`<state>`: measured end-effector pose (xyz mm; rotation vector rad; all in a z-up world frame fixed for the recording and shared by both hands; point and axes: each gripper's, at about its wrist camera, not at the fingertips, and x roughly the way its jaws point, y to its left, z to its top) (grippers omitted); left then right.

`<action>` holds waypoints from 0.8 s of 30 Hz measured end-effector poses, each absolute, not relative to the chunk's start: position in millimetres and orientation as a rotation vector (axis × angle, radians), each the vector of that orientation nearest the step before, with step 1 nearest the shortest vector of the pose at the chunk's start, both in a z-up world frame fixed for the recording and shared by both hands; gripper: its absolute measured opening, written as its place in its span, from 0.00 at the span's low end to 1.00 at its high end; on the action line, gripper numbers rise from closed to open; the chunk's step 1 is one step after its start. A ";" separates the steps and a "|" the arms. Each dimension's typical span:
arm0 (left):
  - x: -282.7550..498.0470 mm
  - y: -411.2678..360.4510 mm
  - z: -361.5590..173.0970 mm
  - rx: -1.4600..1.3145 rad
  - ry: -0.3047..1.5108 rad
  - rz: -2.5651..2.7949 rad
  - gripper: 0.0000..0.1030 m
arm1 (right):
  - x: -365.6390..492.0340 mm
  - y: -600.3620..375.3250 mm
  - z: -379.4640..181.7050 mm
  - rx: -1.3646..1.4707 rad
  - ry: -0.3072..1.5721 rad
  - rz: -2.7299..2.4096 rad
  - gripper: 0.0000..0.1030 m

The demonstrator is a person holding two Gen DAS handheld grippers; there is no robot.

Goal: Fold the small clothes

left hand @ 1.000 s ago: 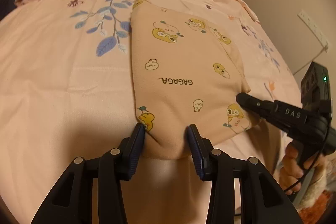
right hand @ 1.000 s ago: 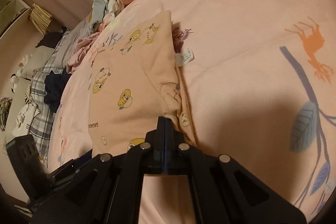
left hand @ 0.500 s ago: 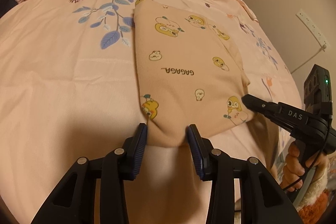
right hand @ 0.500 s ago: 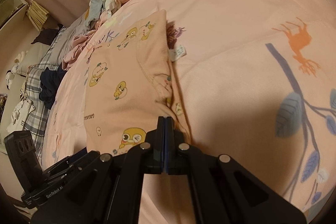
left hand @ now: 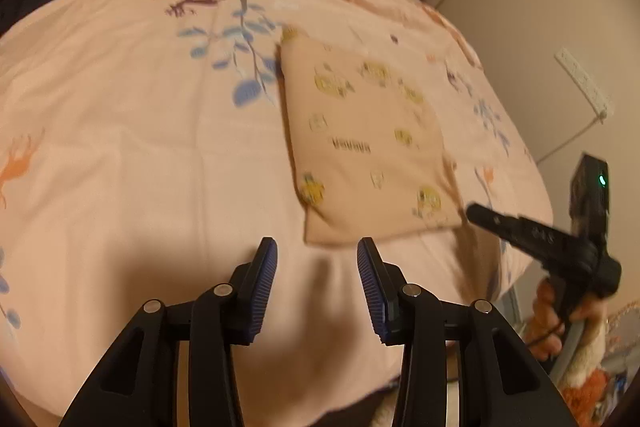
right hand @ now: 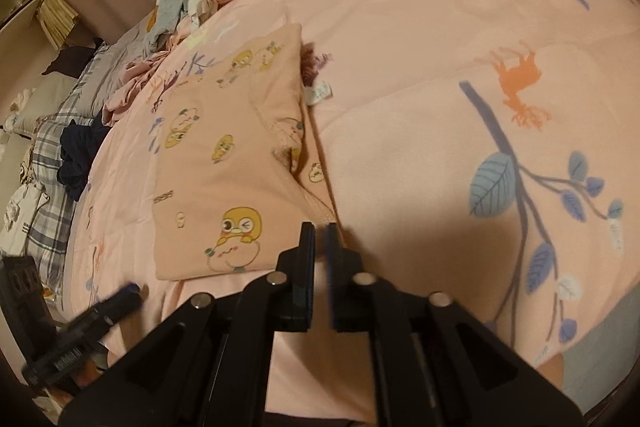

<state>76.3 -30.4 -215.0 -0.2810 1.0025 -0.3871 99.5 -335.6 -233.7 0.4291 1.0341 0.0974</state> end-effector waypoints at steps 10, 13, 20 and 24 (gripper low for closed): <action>80.3 -3.0 -239.3 -0.429 1.075 -0.324 0.40 | 86.6 -266.8 -241.6 0.581 1.034 0.462 0.29; 80.5 6.3 -237.1 -0.487 1.079 -0.342 0.40 | 85.6 -237.4 -245.0 0.500 1.018 0.484 0.29; 79.3 11.2 -236.8 -0.505 1.080 -0.345 0.40 | 95.0 -202.2 -259.8 0.454 1.077 0.538 0.29; 80.1 13.5 -238.5 -0.514 1.087 -0.351 0.40 | 102.9 -213.5 -269.2 0.547 1.089 0.504 0.28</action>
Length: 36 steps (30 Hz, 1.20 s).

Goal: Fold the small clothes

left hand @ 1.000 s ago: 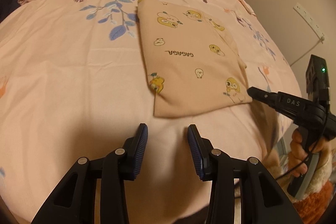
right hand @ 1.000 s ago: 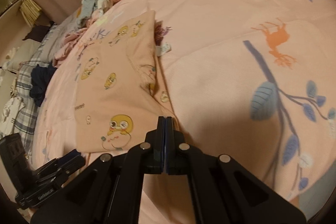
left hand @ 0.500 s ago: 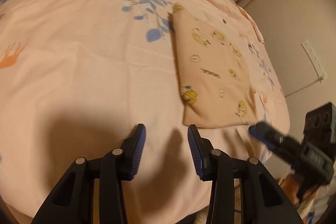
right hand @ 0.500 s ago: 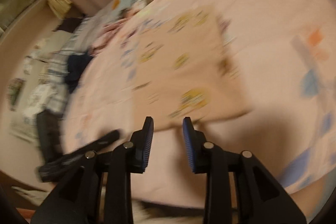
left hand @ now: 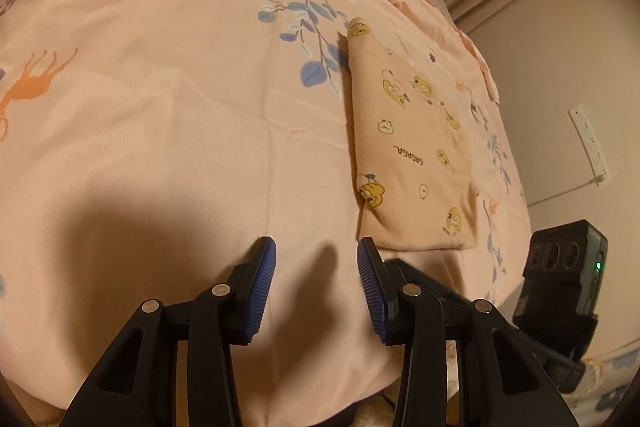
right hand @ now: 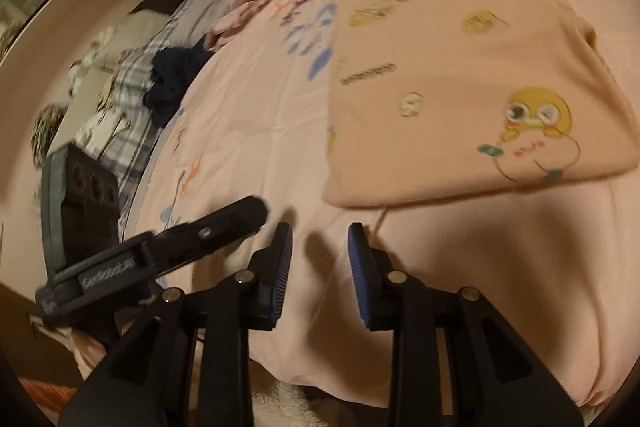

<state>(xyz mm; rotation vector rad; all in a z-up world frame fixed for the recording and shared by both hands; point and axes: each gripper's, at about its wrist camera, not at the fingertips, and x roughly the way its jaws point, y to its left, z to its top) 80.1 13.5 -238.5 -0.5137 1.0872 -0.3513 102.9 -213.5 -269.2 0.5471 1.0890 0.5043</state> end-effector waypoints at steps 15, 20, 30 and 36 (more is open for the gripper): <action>81.2 16.9 -239.0 -0.525 1.097 -0.353 0.40 | 111.6 -185.4 -265.9 0.377 0.981 0.430 0.19; 81.4 21.4 -240.1 -0.553 1.106 -0.352 0.40 | 113.9 -189.3 -264.3 0.263 1.017 0.451 0.06; 84.5 23.0 -241.1 -0.553 1.116 -0.342 0.40 | 104.4 -185.5 -268.6 0.159 1.059 0.678 0.01; 85.5 17.6 -236.3 -0.532 1.114 -0.355 0.40 | 99.2 -196.8 -264.8 0.245 1.082 0.678 0.04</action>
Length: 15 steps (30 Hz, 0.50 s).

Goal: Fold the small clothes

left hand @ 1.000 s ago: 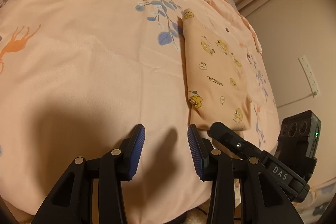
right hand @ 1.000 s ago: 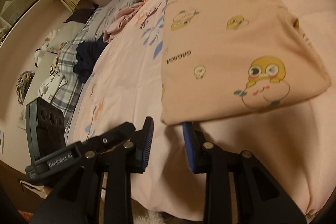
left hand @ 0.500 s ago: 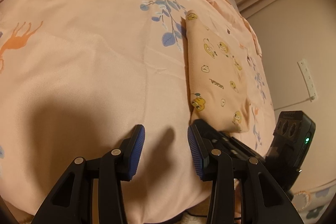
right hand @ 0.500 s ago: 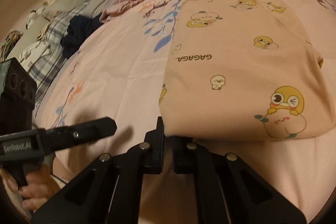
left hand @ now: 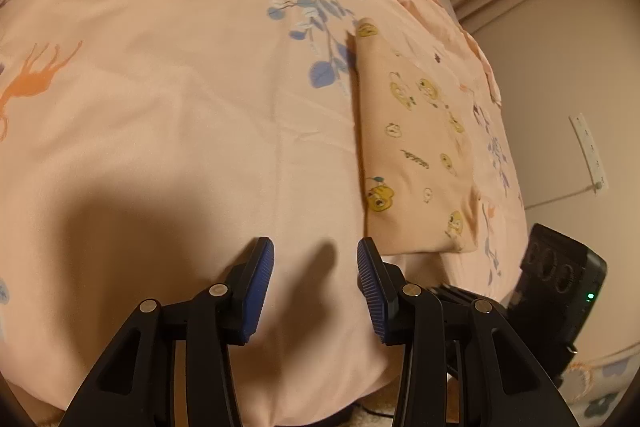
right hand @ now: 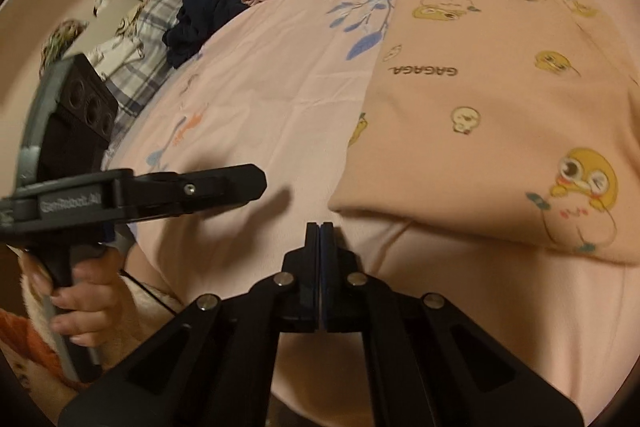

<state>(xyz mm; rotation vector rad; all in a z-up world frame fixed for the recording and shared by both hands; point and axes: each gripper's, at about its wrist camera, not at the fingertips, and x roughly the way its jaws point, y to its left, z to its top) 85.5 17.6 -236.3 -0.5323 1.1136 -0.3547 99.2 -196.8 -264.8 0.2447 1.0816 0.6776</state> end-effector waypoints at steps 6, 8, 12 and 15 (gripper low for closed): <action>96.5 -13.3 -211.8 -0.520 1.010 -0.510 0.40 | 85.7 -228.7 -230.0 0.210 0.993 0.583 0.05; 103.3 -29.0 -210.8 -0.493 0.995 -0.533 0.33 | 85.5 -247.0 -223.9 0.241 0.974 0.542 0.05; 114.3 -62.8 -237.6 -0.400 1.079 -0.565 0.24 | 90.1 -275.3 -227.8 0.268 0.975 0.429 0.05; 112.0 -59.4 -255.6 -0.404 1.086 -0.529 0.16 | 90.2 -293.0 -235.3 0.318 0.991 0.385 0.05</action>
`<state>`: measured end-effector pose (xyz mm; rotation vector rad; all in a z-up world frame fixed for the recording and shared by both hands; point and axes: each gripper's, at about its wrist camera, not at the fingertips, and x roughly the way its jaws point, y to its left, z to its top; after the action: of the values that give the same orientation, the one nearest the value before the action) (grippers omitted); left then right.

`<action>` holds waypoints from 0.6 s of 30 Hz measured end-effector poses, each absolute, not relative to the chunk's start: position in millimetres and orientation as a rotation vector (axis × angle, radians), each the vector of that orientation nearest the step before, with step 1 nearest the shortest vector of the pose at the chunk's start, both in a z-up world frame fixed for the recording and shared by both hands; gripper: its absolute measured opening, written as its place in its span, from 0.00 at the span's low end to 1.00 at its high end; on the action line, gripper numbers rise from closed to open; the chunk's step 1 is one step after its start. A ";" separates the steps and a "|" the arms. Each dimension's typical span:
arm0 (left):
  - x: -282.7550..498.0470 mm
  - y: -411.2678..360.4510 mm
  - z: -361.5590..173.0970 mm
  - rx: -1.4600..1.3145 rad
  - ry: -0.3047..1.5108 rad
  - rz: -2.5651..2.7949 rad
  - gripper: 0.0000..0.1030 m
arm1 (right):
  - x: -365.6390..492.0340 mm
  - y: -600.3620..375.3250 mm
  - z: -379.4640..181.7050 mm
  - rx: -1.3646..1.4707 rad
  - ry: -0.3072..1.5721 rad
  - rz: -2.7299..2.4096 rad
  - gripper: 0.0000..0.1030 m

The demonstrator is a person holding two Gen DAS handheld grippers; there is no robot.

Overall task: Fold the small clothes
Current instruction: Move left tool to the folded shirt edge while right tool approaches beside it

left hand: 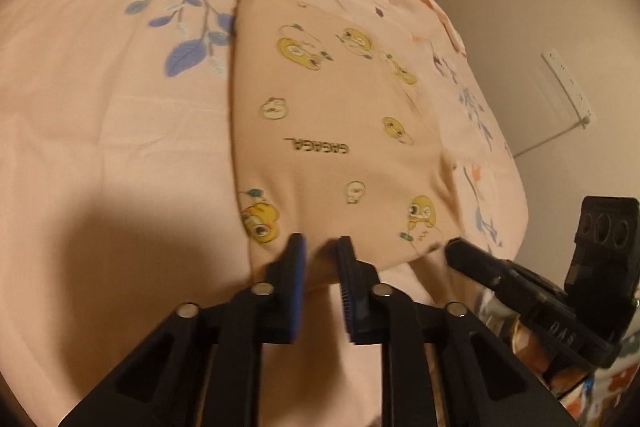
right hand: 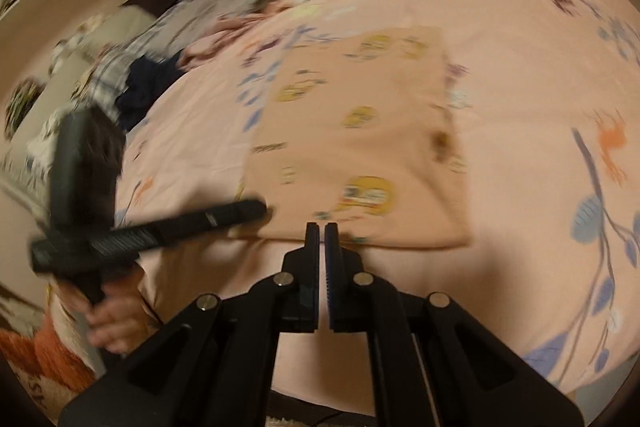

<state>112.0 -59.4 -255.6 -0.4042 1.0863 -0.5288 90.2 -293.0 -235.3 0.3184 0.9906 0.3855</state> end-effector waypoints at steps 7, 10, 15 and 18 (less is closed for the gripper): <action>96.6 -28.8 -247.4 -0.466 1.095 -0.470 0.04 | 89.5 -309.9 -226.3 0.338 0.963 0.341 0.05; 92.6 -28.8 -220.9 -0.447 1.013 -0.474 0.06 | 92.0 -312.8 -215.7 0.356 0.921 0.351 0.05; 116.9 -44.7 -209.9 -0.399 0.973 -0.456 0.06 | 113.1 -310.8 -214.6 0.365 0.908 0.343 0.05; 126.9 -55.9 -240.4 -0.329 1.063 -0.410 0.05 | 124.9 -313.3 -230.2 0.383 0.952 0.314 0.05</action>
<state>126.9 -55.9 -240.4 -0.3287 1.0634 -0.4098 124.9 -313.3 -230.2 0.3825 0.9522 0.3139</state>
